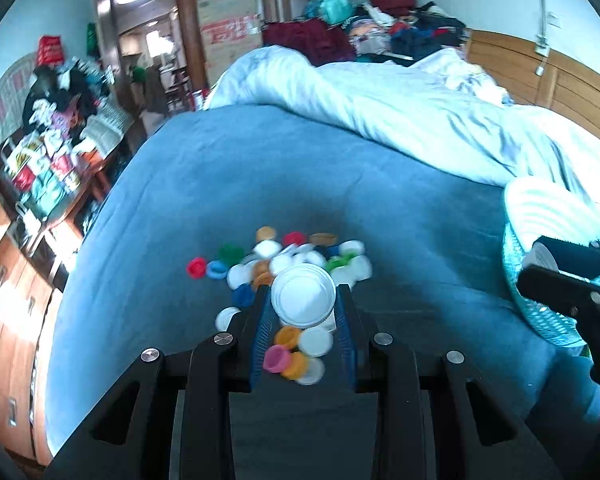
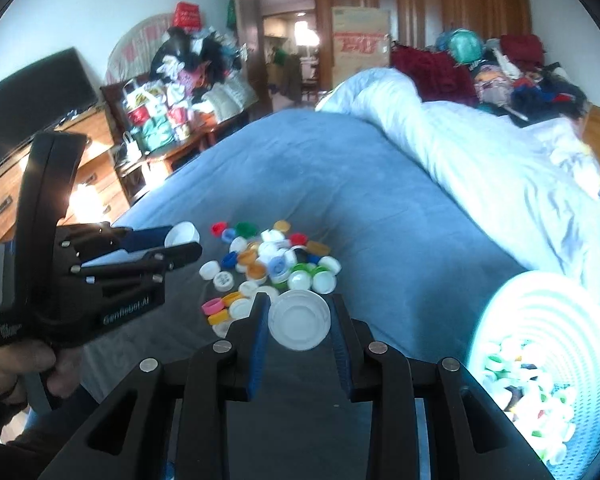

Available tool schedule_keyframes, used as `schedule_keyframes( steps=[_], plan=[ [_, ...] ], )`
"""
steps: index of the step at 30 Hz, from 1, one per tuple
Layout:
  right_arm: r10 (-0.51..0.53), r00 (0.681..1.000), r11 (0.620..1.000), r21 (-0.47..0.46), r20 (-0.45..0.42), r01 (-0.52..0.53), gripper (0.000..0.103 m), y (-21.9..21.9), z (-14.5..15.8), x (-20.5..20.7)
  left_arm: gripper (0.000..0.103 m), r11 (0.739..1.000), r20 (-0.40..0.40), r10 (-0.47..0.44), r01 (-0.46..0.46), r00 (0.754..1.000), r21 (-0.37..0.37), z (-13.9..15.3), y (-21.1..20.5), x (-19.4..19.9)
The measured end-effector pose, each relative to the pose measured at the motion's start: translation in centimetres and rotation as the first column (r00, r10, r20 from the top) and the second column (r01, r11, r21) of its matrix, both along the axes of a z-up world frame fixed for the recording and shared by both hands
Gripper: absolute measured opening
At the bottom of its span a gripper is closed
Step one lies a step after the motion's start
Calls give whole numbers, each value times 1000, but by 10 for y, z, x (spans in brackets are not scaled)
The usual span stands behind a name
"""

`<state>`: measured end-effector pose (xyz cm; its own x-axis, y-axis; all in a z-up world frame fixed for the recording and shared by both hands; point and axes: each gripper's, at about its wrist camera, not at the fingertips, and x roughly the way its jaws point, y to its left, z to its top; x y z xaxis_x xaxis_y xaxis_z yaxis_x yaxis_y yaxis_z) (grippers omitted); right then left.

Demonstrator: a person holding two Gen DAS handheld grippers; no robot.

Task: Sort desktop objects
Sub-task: 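Carry the white cap in the left gripper over the basket while the right gripper carries its white cap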

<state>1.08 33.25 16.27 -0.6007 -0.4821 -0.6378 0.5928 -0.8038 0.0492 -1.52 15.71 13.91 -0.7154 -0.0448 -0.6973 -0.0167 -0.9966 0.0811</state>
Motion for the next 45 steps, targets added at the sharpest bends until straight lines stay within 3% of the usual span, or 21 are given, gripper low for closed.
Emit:
schedule_keyframes(
  steps=[18, 45],
  plan=[
    [-174, 983, 984, -57, -62, 170, 32, 95, 34, -1, 26, 987, -52, -155, 152, 986, -59, 37, 94, -2],
    [-313, 948, 948, -82, -62, 308, 32, 181, 40, -3, 26, 949, -1, -295, 293, 955, -112, 38, 204, -24]
  ],
)
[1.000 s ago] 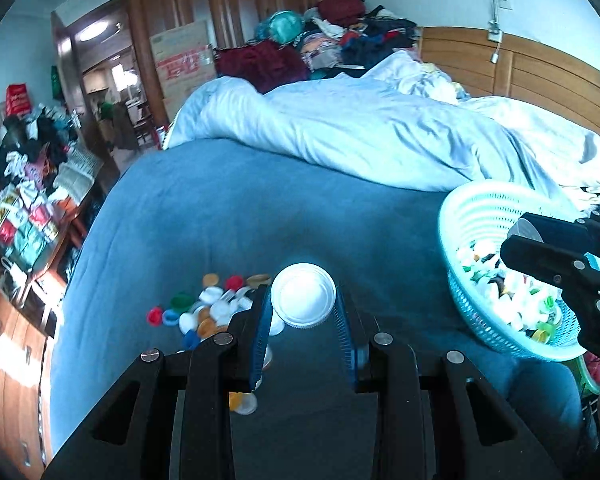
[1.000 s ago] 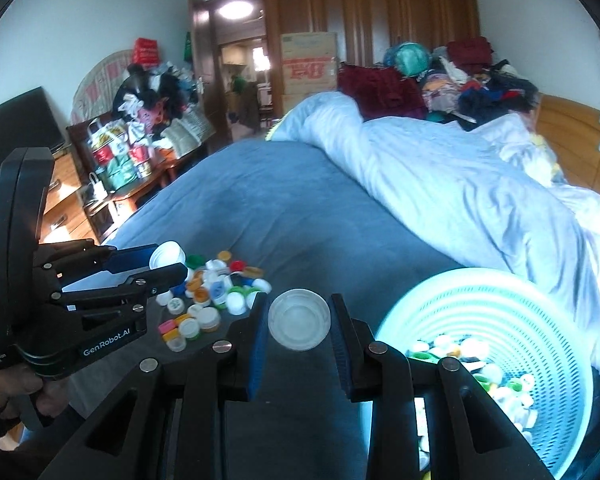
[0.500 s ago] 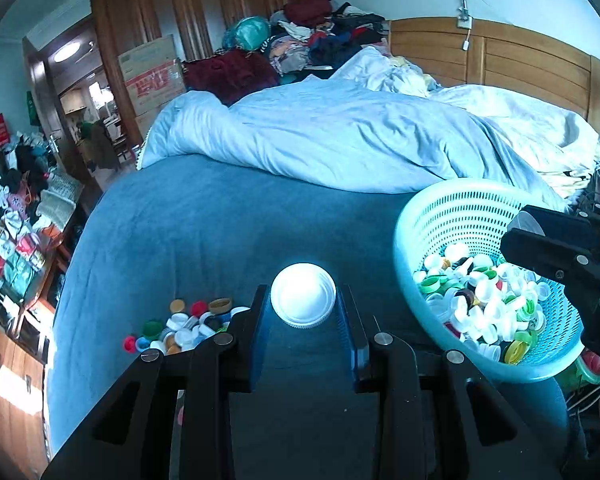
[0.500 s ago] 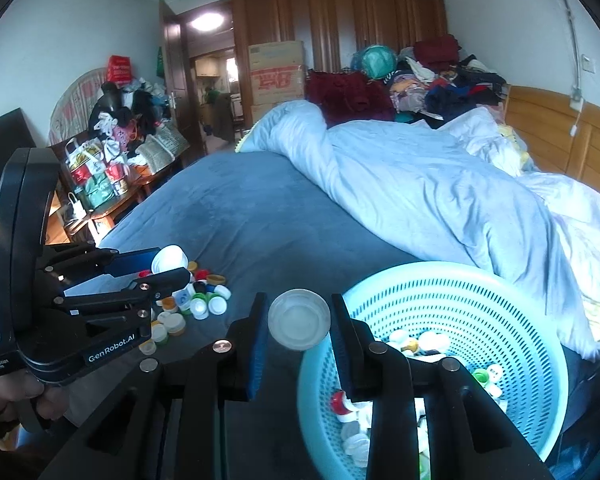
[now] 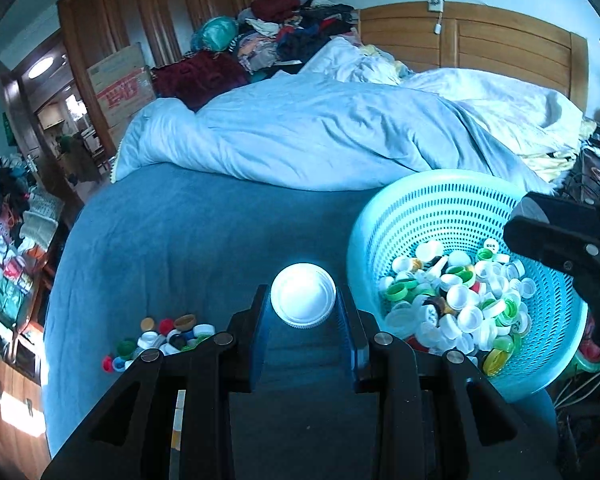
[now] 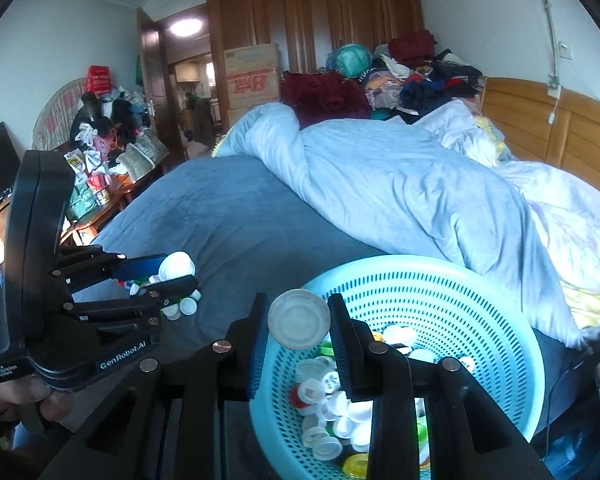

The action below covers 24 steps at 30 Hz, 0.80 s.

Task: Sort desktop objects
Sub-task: 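Carry the white cap in the left gripper over the basket while the right gripper carries its white cap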

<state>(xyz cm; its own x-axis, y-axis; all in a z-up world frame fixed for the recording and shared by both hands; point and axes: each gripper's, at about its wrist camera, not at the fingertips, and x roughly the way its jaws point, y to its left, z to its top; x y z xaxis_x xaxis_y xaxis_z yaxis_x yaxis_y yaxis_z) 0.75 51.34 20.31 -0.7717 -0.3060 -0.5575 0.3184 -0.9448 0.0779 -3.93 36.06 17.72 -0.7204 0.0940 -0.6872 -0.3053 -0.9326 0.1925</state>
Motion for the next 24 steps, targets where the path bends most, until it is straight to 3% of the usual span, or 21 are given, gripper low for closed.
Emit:
schedule_keyframes(
  steps=[11, 24],
  plan=[
    [-44, 999, 999, -9, 24, 45, 32, 29, -3, -4, 26, 997, 52, -71, 72, 996, -22, -8, 45, -11],
    [-68, 995, 997, -33, 71, 70, 32, 50, -19, -11, 26, 988, 182, -141, 150, 973, -32, -34, 81, -23]
  ],
)
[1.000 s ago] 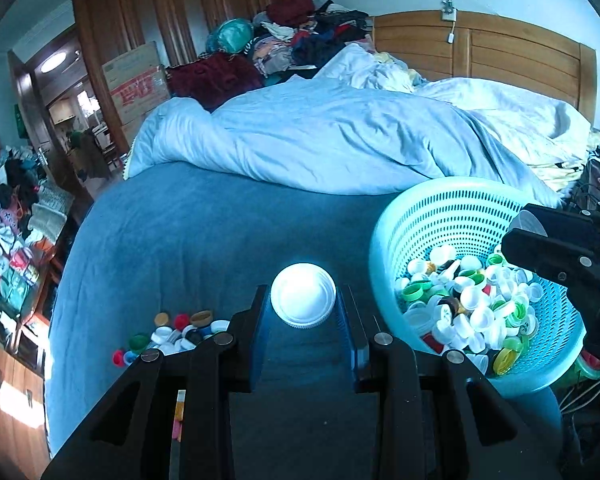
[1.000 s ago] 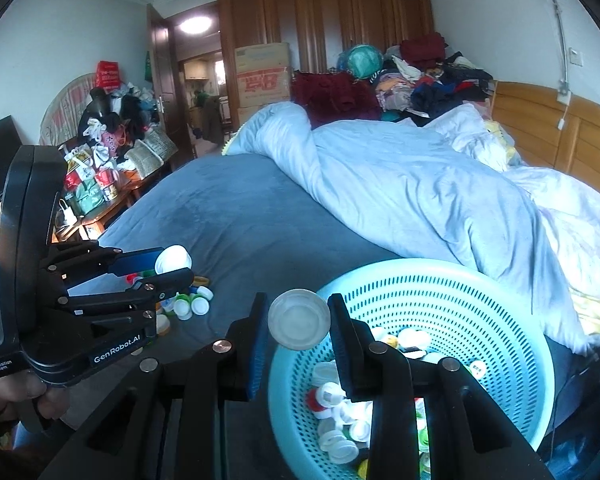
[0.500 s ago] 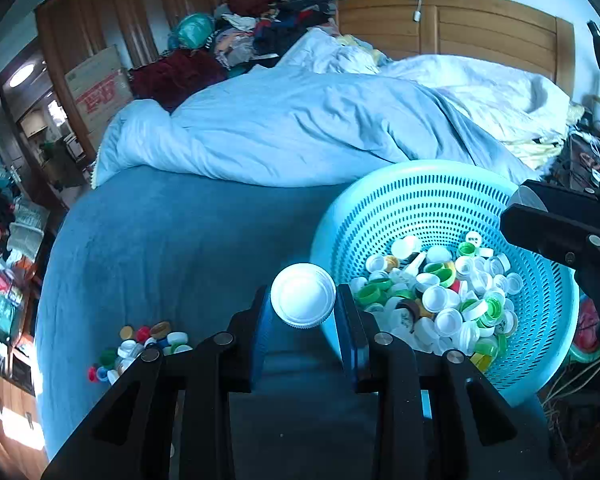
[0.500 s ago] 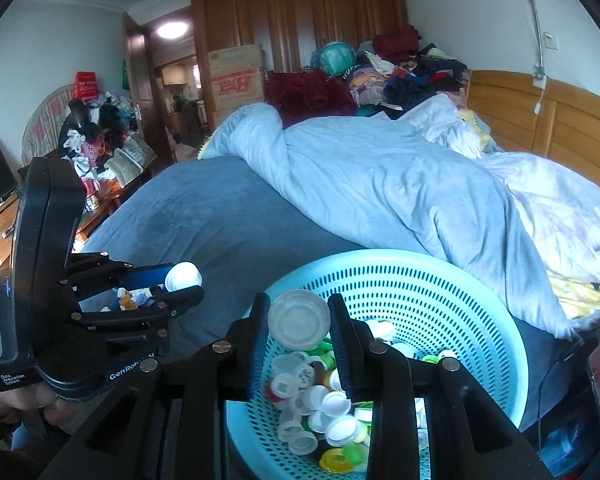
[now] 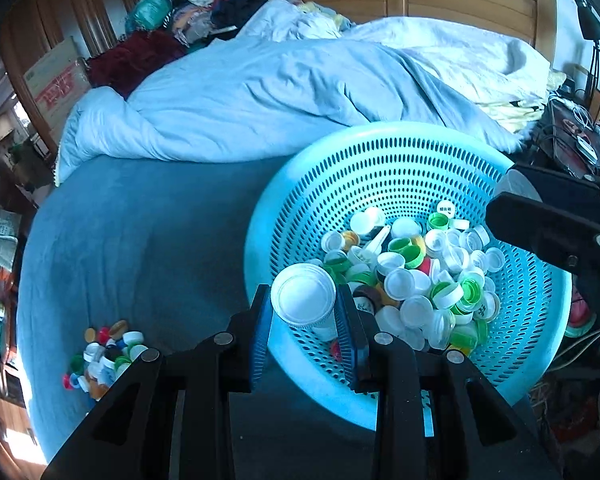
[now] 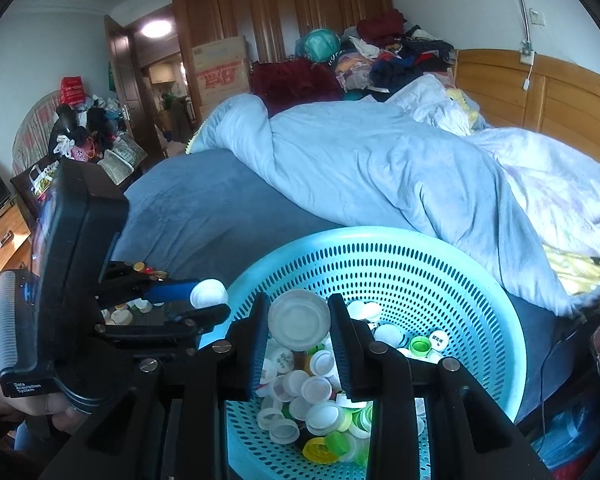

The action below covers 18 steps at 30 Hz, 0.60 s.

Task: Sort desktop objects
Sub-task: 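Carry the white cap in the left gripper over the basket while the right gripper carries its white cap, then open the left gripper over the basket while the right gripper opens too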

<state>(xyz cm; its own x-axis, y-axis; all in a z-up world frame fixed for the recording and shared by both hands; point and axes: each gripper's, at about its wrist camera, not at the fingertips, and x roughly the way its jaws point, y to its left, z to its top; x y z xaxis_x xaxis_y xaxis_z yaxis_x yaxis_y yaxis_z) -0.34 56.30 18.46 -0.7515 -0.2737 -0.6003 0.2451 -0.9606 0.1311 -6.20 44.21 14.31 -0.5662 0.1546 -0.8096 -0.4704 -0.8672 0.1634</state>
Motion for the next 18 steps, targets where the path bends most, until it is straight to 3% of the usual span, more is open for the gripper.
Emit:
schedule_keyframes(
  steps=[18],
  plan=[
    [-8, 1000, 1000, -5, 26, 8, 33, 4, -10, -5, 27, 999, 75, -34, 36, 997, -27, -21, 13, -9]
  ],
)
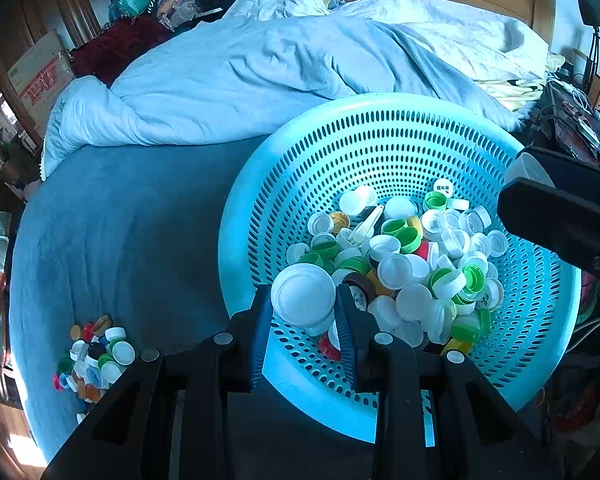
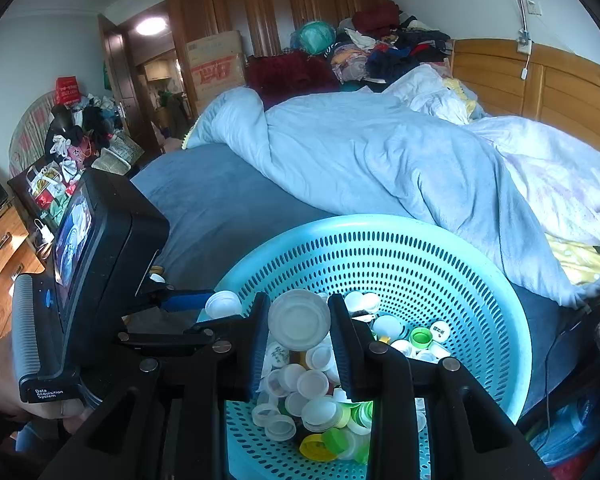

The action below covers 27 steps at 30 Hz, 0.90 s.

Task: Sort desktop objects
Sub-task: 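Open the left gripper over the basket while the right gripper opens too, then move both grippers back over the cap pile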

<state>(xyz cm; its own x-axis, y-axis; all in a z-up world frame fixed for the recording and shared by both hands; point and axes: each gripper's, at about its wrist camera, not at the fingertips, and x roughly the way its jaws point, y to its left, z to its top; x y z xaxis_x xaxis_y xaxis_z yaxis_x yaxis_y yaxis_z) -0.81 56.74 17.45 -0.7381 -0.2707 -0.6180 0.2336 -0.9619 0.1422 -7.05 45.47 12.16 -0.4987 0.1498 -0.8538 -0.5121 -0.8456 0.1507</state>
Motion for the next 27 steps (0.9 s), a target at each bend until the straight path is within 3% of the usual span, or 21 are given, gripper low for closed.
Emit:
schedule_keyframes(
  steps=[3, 7, 9, 11, 14, 16, 19, 22, 23, 25, 26, 27],
  plan=[
    [-6, 1000, 1000, -3, -1, 6, 33, 1, 0, -1, 27, 1000, -2, 1, -1, 1000, -7, -2, 0, 0],
    [-19, 1000, 1000, -6, -5, 19, 49, 2, 1, -1, 28, 1000, 2, 3, -3, 1000, -3, -3, -3, 0],
    [-21, 1000, 1000, -3, -8, 21, 51, 1, 1, -1, 33, 1000, 2, 6, -6, 1000, 3, -2, -5, 0],
    [-25, 1000, 1000, -4, -11, 25, 58, 0, 2, 0, 42, 1000, -4, 7, -7, 1000, 6, -2, -8, 0],
    [-26, 999, 1000, -10, -20, 26, 71, -5, 4, 1, 46, 1000, -4, 14, -14, 1000, 13, -2, -16, 1],
    [-15, 1000, 1000, -16, -27, 15, 78, -11, 6, 1, 46, 999, -15, 33, -33, 999, 26, 0, -32, 1],
    [47, 998, 999, -13, -39, -47, 80, -36, 8, 5, 46, 989, -62, 128, -123, 990, 83, 8, -83, 3],
    [146, 988, 989, 3, -50, -146, 89, -75, 5, 11, 48, 951, -119, 298, -283, 947, 127, 11, -169, 8],
    [191, 981, 982, 17, -47, -190, 91, -94, 2, 12, 55, 931, -129, 355, -338, 926, 137, 10, -198, 9],
    [281, 959, 959, 44, -24, -280, 96, -133, -11, 13, 67, 874, -158, 484, -465, 861, 142, 2, -266, 13],
    [323, 946, 945, 57, -2, -323, 97, -153, -20, 11, 72, 833, -150, 553, -538, 820, 130, -8, -303, 13],
    [358, 933, 931, 69, 22, -359, 98, -171, -31, 8, 72, 799, -129, 601, -589, 789, 122, -17, -330, 12]
  ],
)
